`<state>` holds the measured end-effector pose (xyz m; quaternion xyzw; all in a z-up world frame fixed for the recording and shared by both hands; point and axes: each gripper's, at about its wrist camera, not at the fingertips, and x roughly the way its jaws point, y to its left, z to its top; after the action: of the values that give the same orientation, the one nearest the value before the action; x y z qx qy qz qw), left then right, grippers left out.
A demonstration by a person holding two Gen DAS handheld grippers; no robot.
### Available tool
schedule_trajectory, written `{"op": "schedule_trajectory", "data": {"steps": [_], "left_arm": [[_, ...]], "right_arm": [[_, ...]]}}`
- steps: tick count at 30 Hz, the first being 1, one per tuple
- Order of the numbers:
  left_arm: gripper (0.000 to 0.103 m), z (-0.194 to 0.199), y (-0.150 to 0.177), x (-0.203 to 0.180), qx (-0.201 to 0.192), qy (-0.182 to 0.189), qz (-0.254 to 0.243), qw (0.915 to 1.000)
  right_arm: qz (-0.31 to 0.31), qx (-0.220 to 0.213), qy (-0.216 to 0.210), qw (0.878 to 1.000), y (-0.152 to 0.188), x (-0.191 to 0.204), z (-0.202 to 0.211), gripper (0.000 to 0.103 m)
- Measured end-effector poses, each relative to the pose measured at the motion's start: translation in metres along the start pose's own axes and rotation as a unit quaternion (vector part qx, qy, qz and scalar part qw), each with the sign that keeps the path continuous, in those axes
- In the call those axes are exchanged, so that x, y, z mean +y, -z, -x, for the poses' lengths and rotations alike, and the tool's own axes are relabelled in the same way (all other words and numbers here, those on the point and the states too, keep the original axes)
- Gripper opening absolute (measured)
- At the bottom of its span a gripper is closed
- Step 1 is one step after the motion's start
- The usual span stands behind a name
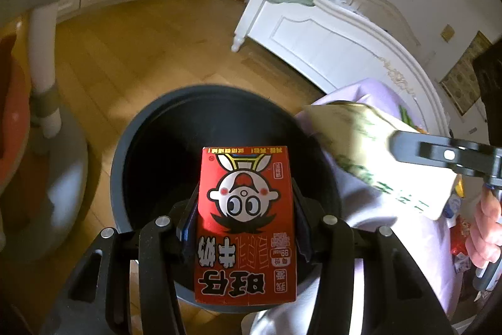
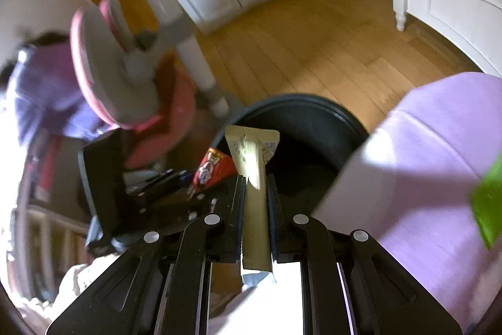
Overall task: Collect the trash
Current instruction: 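Carry both items over the black bin and open both grippers to drop them, then grasp the white plush toy with the left gripper while the right returns to the table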
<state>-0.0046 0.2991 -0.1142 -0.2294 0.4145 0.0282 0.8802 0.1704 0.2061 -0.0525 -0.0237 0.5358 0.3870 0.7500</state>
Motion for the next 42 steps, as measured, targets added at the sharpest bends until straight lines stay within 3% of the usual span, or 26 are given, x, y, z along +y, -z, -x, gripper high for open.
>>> {"op": "schedule_trajectory", "data": {"steps": [9,10,12,13,15,16,22,24,26,28,30,33,37,42], "left_arm": [[0.051,-0.015,0.020,0.014,0.019,-0.017,-0.008,0.9996],[0.054,-0.016,0.021,0.014,0.020,-0.020,-0.010,0.9995],[0.071,-0.016,0.022,0.014,0.019,-0.027,-0.011,0.9994],[0.074,-0.015,0.021,0.013,0.015,-0.030,-0.012,0.9994],[0.081,-0.010,0.020,0.010,0.006,-0.033,-0.012,0.9994],[0.081,-0.008,0.019,0.009,0.004,-0.034,-0.013,0.9993],[0.081,0.007,0.008,-0.014,-0.012,-0.019,-0.032,0.9992],[0.081,0.016,0.004,-0.035,-0.023,-0.003,-0.048,0.9986],[0.081,0.023,0.001,-0.060,-0.031,0.017,-0.071,0.9969],[0.081,0.029,-0.002,-0.094,-0.038,0.041,-0.107,0.9927],[0.094,0.033,-0.003,-0.129,-0.042,0.062,-0.142,0.9870],[0.095,0.034,-0.002,-0.183,-0.048,0.100,-0.192,0.9750],[0.095,0.015,-0.001,-0.243,-0.022,0.140,-0.237,0.9611],[0.095,-0.021,-0.004,-0.285,0.013,0.149,-0.243,0.9584]], "right_arm": [[0.009,0.029,0.035,0.999,-0.003,0.007,-0.042,0.018],[0.011,0.029,0.037,0.999,-0.003,0.006,-0.042,0.018],[0.011,0.026,0.036,0.999,-0.002,0.005,-0.041,0.019],[0.011,0.022,0.034,0.999,-0.001,0.004,-0.037,0.021],[0.006,0.011,0.034,0.999,-0.001,0.003,-0.031,0.043],[-0.001,0.001,0.029,1.000,0.000,0.000,-0.025,0.047],[-0.035,-0.070,-0.018,0.997,0.022,-0.018,0.028,0.049],[-0.038,-0.099,-0.023,0.994,0.034,-0.023,0.050,0.060],[-0.044,-0.142,-0.017,0.989,0.054,-0.034,0.082,0.067],[-0.054,-0.170,-0.013,0.984,0.073,-0.047,0.111,0.068],[-0.066,-0.197,0.003,0.978,0.094,-0.063,0.141,0.072],[-0.094,-0.241,0.042,0.965,0.142,-0.095,0.194,0.082],[-0.153,-0.259,0.100,0.948,0.207,-0.140,0.243,0.082],[-0.266,-0.241,0.179,0.916,0.292,-0.190,0.281,0.082]]}}
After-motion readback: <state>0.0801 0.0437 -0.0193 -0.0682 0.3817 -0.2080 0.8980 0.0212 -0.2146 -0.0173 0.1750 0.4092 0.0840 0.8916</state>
